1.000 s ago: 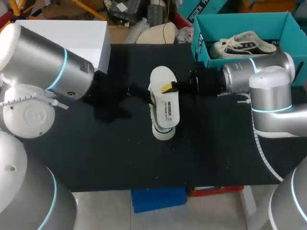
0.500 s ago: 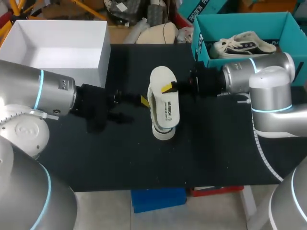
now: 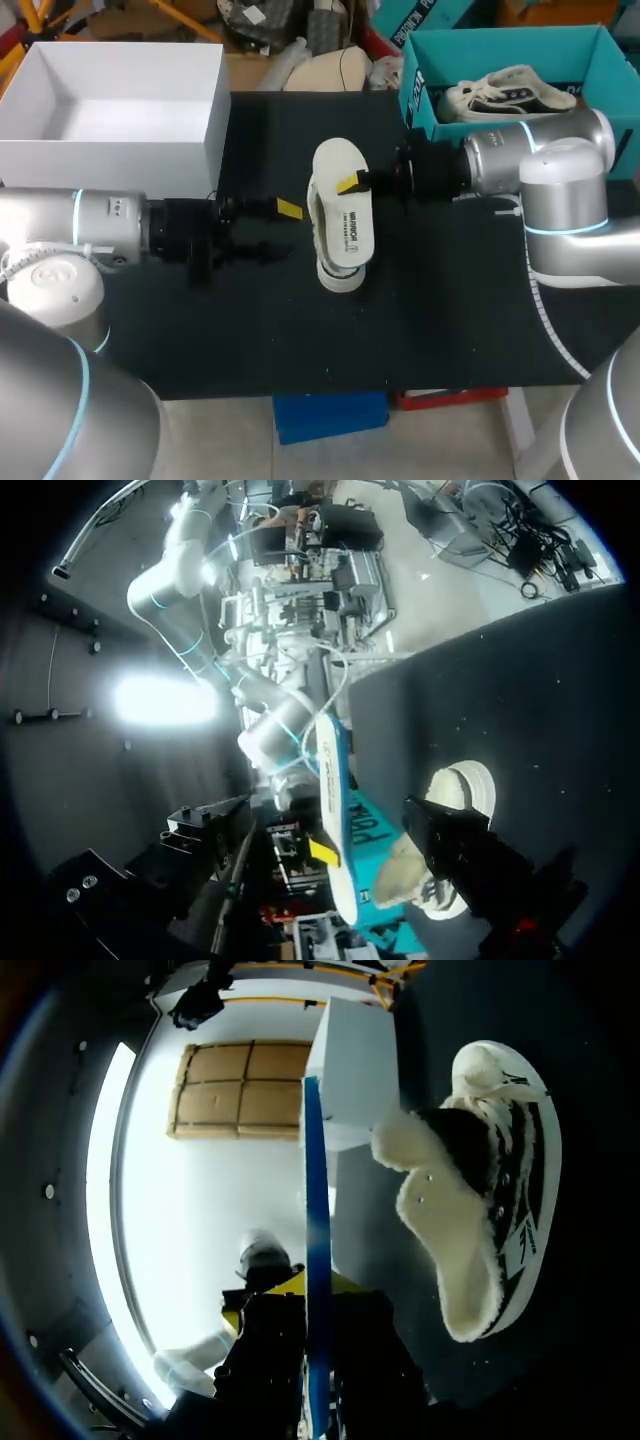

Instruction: Take the shoe out of the shoebox, open the shoe tongue, remove and reinsert the insole, then place the shoe into the shoebox

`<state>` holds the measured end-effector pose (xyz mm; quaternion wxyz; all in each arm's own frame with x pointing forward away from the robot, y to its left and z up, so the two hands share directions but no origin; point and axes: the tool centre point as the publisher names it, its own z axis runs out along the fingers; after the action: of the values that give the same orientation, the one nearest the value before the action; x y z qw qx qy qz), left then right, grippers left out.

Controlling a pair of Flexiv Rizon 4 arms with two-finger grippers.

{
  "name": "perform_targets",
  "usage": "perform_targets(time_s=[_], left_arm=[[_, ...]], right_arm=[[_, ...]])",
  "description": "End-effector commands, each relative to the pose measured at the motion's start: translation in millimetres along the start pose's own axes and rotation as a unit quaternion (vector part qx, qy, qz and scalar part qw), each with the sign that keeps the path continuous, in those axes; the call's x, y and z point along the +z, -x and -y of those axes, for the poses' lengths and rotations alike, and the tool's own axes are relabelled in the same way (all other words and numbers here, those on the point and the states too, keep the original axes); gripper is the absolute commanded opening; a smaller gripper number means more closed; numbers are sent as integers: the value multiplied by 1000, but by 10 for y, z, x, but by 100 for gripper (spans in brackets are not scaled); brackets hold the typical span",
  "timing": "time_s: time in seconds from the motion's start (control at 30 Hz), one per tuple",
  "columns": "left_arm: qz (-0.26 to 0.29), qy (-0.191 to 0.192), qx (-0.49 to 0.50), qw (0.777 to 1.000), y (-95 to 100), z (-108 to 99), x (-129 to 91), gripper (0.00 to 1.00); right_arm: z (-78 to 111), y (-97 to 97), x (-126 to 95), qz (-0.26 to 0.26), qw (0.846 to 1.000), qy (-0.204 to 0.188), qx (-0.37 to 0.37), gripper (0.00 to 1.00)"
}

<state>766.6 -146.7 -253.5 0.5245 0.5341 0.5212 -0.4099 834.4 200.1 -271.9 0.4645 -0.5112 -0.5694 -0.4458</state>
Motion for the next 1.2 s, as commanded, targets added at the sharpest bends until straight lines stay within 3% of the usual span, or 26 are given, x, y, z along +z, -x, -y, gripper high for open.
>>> perform_targets(time_s=[0.03, 0.3, 0.33, 0.37, 0.47, 0.53, 0.57, 1.1, 1.2], left_arm=[[64, 14, -3, 998, -101, -99, 204, 100], [71, 25, 5, 997, -177, -171, 413, 99], [74, 25, 5, 997, -182, -183, 431, 89], [77, 26, 6, 997, -185, -195, 452, 72], [83, 29, 11, 996, -187, -233, 511, 66], [87, 35, 11, 996, -184, -270, 546, 49], [88, 41, 11, 995, -185, -292, 565, 47], [110, 58, 12, 992, -163, -468, 754, 42], [110, 56, 16, 992, -142, -477, 775, 36]], right_arm=[[-4, 1, 3, 0, 1000, -1, 0, 0], [-4, 1, 3, 0, 1000, -1, 0, 0], [-4, 1, 3, 0, 1000, -1, 0, 0], [-4, 1, 3, 0, 1000, -1, 0, 0], [-4, 1, 3, 0, 1000, -1, 0, 0], [-4, 1, 3, 0, 1000, -1, 0, 0], [-4, 1, 3, 0, 1000, -1, 0, 0], [-4, 1, 3, 0, 1000, -1, 0, 0], [-4, 1, 3, 0, 1000, -1, 0, 0]])
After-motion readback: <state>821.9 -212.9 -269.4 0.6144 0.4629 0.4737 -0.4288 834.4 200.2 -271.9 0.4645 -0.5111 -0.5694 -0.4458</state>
